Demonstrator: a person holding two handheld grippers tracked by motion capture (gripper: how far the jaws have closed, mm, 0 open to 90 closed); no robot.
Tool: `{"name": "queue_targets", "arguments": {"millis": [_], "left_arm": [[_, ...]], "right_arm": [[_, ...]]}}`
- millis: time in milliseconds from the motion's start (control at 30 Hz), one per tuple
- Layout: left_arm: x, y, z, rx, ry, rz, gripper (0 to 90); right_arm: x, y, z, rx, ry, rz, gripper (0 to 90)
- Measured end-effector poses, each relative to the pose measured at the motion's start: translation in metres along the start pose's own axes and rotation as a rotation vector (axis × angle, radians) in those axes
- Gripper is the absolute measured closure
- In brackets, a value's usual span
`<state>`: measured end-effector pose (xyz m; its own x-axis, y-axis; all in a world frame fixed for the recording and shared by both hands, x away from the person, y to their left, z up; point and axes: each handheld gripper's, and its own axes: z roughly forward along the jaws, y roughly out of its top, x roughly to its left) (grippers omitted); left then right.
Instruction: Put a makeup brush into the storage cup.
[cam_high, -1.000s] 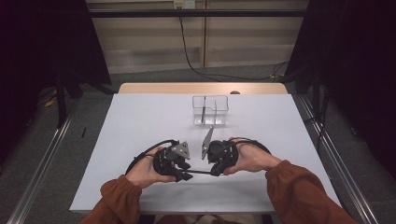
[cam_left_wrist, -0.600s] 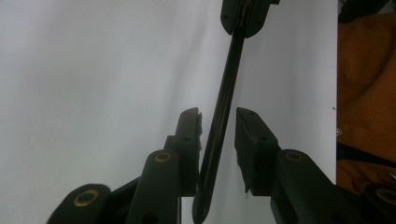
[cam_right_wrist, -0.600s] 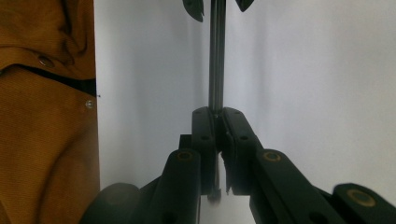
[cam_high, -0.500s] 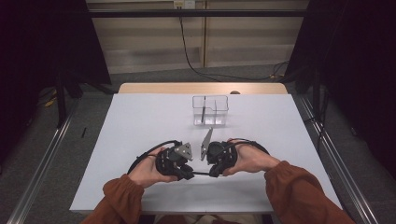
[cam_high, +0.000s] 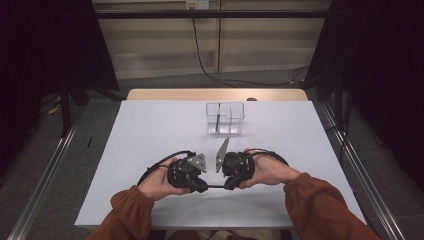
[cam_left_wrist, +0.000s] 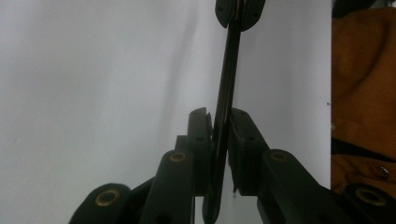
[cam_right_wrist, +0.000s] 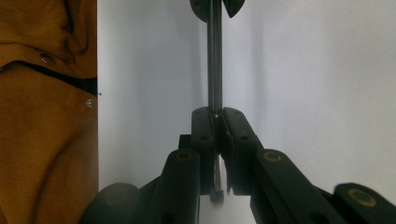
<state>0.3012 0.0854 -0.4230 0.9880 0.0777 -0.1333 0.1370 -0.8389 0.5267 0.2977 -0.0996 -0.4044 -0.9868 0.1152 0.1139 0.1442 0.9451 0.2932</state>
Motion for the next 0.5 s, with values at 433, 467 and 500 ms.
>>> {"name": "queue_targets", "arguments": {"millis": [433, 467, 500], "left_arm": [[-0.0044, 0.0012, -0.0006, -0.005, -0.011, 0.013, 83.9], [-0.0040, 0.0009, -0.0010, -0.007, -0.018, 0.013, 83.9], [-0.0034, 0.0007, -0.0016, -0.005, -0.024, 0.015, 83.9]], "right_arm": [[-0.0037, -0.0053, -0.0008, -0.039, 0.000, -0.009, 78.5], [-0.0030, -0.0054, -0.0013, -0.040, -0.003, 0.011, 77.4], [-0.0044, -0.0059, -0.0015, -0.050, 0.003, 0.005, 77.3]]}}
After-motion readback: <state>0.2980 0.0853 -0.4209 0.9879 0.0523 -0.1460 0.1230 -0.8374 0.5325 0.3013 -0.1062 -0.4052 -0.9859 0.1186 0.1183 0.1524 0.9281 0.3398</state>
